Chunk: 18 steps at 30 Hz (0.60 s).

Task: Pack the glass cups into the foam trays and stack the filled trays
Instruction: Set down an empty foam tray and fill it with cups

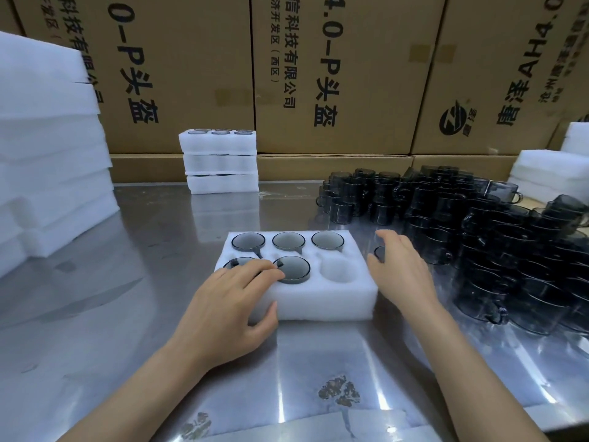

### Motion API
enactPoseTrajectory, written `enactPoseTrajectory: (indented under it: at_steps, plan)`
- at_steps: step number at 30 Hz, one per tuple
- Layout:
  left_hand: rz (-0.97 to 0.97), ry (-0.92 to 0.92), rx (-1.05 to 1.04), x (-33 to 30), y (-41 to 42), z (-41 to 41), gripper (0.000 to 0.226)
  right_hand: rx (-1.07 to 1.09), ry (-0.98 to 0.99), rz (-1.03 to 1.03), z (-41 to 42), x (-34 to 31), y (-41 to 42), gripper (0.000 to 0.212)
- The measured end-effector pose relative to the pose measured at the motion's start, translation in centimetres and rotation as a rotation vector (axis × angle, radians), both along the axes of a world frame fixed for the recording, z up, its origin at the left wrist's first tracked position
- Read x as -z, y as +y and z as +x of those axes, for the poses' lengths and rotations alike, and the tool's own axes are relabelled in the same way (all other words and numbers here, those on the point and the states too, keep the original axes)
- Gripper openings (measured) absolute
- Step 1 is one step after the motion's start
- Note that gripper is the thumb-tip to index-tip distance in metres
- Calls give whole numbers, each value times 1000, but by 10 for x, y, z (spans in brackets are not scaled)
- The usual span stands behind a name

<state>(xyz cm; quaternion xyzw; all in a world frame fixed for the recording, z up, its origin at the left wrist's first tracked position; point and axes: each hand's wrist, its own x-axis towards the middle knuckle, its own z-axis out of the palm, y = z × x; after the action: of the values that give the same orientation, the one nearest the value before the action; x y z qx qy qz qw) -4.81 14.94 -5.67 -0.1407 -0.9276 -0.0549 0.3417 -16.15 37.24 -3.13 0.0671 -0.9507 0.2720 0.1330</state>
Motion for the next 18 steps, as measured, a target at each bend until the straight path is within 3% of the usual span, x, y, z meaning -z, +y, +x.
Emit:
enactPoseTrajectory:
  at_steps: [3,8,10,12,18]
  plan:
    - [-2,3,-4,-2,-1,1,34,12,51,-22,-2,2,1,32]
    - [14,5,-44,-7,-2,8,33,59,57,135,-4,4,1,32]
    - [17,-5,-60,-7,-2,9,33,63,127,135,-4,5,2,19]
    - [14,-12,-72,-7,-3,9,33,22,223,40,-5,5,4,9]
    - [9,12,-113,-7,-9,5,33,-297,497,-358,9,-3,-15,32]
